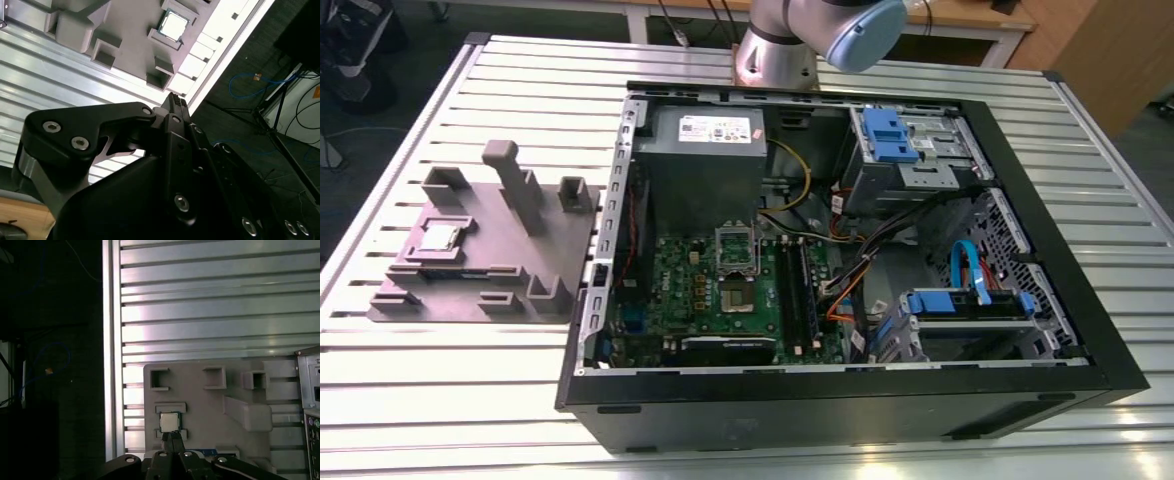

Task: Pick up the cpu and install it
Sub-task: 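Pick up the cpu and move it towards the insertion slot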

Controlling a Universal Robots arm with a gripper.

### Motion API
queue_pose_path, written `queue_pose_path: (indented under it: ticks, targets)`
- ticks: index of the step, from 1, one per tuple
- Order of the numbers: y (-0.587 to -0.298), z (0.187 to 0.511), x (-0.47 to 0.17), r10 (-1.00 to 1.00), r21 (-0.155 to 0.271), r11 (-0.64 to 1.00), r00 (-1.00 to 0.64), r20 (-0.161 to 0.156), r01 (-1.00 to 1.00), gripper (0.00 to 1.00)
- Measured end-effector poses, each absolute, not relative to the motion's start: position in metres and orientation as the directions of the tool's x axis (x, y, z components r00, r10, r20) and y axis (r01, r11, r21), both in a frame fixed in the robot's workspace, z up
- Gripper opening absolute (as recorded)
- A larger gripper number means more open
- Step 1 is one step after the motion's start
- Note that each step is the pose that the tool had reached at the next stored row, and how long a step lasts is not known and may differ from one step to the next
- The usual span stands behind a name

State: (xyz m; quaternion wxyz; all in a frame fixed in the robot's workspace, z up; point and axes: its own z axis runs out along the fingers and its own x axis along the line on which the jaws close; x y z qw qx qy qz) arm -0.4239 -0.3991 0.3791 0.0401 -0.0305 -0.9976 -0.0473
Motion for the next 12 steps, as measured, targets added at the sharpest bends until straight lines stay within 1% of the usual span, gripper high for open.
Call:
queue_pose_path:
  ticks: [6,7,8,9,10,11,12]
  targets:
    - [-0.3991,0.379,-0.4244,0.057,0.092,0.994,-0.995,0.083,0.064,0.1]
    - [-0.3991,0.379,-0.4245,0.057,0.092,0.994,-0.995,0.083,0.064,0.11]
    - [-0.3991,0.379,-0.4245,0.057,0.092,0.994,-0.995,0.083,0.064,0.16]
    - [-0.3991,0.3791,-0.4246,0.057,0.092,0.994,-0.995,0.083,0.064,0.16]
    - [-0.3991,0.3791,-0.4247,0.057,0.092,0.994,-0.995,0.083,0.064,0.23]
    - [-0.3991,0.379,-0.4248,0.057,0.092,0.994,-0.995,0.083,0.064,0.23]
    - [-0.3991,0.3791,-0.4248,0.057,0.092,0.994,-0.995,0.083,0.064,0.29]
